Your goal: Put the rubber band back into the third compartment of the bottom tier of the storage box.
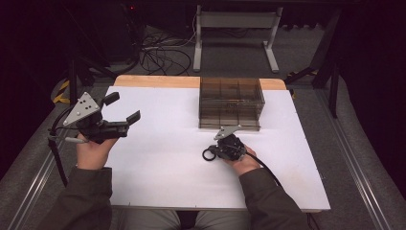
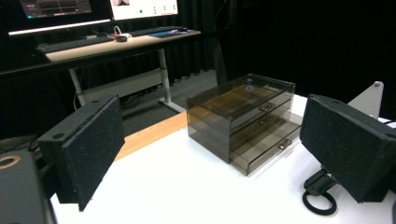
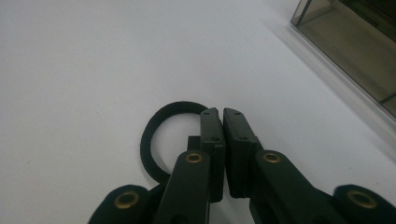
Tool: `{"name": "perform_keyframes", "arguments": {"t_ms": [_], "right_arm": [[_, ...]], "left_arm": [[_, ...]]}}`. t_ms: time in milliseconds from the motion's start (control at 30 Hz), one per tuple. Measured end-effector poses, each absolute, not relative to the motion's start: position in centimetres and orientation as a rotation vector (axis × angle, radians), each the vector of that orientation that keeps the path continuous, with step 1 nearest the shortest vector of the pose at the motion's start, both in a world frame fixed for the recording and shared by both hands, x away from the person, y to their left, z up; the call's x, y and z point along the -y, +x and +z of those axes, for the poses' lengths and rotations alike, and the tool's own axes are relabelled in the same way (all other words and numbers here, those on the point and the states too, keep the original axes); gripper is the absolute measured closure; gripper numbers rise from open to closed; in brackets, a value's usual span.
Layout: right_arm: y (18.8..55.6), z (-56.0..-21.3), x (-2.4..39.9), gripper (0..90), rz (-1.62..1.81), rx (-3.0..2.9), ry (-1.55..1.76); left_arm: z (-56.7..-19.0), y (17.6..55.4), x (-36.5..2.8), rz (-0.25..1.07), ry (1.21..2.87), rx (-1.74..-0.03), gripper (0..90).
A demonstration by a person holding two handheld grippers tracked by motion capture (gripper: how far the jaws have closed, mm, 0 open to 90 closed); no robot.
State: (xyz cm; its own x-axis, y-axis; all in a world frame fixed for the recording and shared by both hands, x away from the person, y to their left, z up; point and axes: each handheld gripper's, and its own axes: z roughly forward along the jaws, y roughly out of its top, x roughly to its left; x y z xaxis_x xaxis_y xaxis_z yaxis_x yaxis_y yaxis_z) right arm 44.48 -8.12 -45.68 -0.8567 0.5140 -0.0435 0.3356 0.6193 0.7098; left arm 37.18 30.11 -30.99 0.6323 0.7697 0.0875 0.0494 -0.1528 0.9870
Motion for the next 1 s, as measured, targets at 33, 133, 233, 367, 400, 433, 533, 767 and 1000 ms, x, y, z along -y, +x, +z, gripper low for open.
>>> {"name": "perform_keyframes", "arguments": {"t_ms": [33,133,233,367,400,433,533,767,1000], "right_arm": [[44.5,-45.7,8.1,88.1,1.066,-2.603,0.692],[44.7,-45.6,8.0,88.1,1.06,-2.596,0.697],[44.8,-45.6,8.0,88.2,1.06,-2.591,0.692],[45.1,-45.5,8.2,88.2,1.066,-2.577,0.702],[45.1,-45.5,8.2,88.2,1.066,-2.577,0.702],[45.2,-45.4,8.3,88.2,1.071,-2.566,0.713],[45.4,-45.3,8.5,88.2,1.077,-2.548,0.718],[45.9,-45.1,8.9,88.2,1.081,-2.514,0.73],[46.6,-44.7,9.3,88.2,1.09,-2.48,0.749]], "left_arm": [[-31.0,37.2,-30.1,0.726,1.619,-0.691,7.2],[-31.0,37.2,-30.1,0.727,1.619,-0.692,7.2],[-31.0,37.2,-30.1,0.729,1.62,-0.692,7.2],[-31.0,37.2,-30.1,0.727,1.62,-0.691,7.2],[-31.0,37.2,-30.1,0.727,1.621,-0.691,7.2],[-31.0,37.2,-30.1,0.729,1.624,-0.69,7.2],[-31.0,37.2,-30.0,0.728,1.626,-0.691,7.2],[-31.1,37.3,-29.9,0.73,1.63,-0.691,7.2],[-30.9,37.1,-30.0,0.731,1.624,-0.69,7.2]]}}
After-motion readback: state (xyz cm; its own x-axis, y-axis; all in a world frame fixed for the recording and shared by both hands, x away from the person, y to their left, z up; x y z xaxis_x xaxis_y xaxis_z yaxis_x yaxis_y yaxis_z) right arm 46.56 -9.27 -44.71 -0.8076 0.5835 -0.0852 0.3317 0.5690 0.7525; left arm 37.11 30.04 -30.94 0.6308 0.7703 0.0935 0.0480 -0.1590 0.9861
